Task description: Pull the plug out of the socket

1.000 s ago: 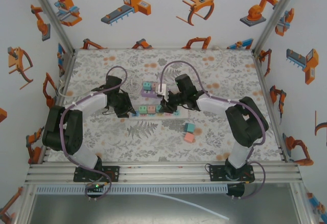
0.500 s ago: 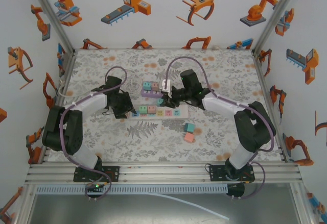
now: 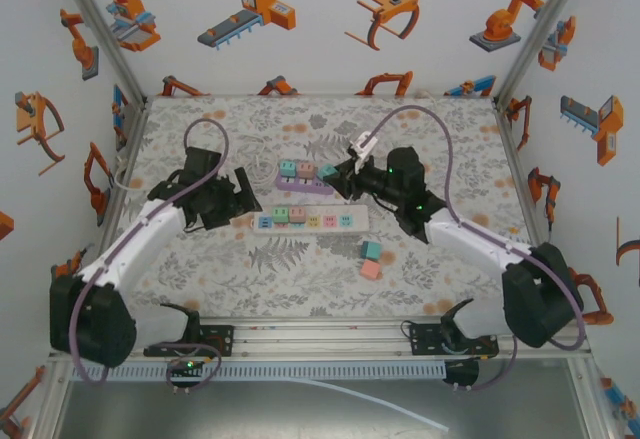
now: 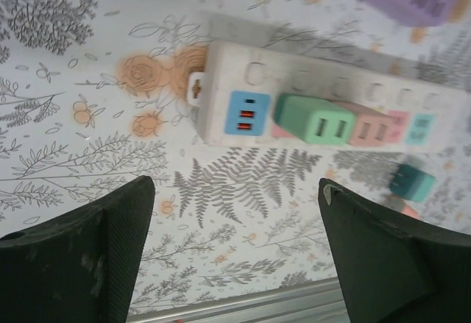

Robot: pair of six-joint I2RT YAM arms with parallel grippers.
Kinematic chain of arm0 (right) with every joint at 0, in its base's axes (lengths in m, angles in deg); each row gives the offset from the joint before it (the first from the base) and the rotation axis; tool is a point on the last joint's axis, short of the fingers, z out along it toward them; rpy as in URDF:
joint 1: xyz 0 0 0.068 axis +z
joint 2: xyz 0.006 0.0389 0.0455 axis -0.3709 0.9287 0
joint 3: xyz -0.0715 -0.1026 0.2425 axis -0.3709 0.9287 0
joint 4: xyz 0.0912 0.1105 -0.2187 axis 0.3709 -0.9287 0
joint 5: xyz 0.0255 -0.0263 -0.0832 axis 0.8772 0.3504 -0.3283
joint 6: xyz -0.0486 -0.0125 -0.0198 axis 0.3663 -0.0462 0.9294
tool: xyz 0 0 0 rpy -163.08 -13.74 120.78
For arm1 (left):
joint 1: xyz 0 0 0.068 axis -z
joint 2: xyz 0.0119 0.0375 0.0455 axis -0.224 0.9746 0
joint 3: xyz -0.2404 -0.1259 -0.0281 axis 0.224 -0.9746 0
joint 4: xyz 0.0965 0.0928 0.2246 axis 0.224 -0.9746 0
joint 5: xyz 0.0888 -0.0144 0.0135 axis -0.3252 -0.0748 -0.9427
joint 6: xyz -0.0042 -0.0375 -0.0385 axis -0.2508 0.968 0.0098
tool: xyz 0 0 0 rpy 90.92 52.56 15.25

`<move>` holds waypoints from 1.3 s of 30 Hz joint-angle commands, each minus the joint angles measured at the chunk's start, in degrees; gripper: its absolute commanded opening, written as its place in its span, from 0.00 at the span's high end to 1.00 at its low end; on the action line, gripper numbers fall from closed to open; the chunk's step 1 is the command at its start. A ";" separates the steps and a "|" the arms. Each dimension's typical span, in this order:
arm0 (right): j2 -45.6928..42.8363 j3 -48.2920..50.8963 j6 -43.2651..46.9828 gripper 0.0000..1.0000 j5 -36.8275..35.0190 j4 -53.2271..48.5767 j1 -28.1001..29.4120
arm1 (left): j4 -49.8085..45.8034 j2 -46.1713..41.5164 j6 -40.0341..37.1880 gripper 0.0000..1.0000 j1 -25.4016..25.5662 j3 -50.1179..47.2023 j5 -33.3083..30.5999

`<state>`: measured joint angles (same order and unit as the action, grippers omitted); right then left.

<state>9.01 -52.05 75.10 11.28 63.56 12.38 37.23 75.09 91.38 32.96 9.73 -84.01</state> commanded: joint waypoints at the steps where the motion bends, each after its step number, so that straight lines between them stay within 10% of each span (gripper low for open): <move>1: -5.14 2.94 -16.88 0.97 -10.42 5.41 -0.25 | 0.99 -6.33 -2.98 0.08 0.22 0.46 4.20; 23: -39.13 24.21 -60.21 0.99 -41.74 -31.30 -0.37 | 19.11 -19.03 -13.68 0.03 5.44 -4.70 24.85; 39: -28.09 32.85 -72.47 1.00 -40.80 -21.40 -3.39 | 19.17 -15.65 -15.89 0.03 8.94 -3.57 26.49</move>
<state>-21.17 -20.66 6.21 -29.37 36.02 9.39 55.79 58.71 77.54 41.11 5.10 -58.44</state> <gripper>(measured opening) 0.340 0.973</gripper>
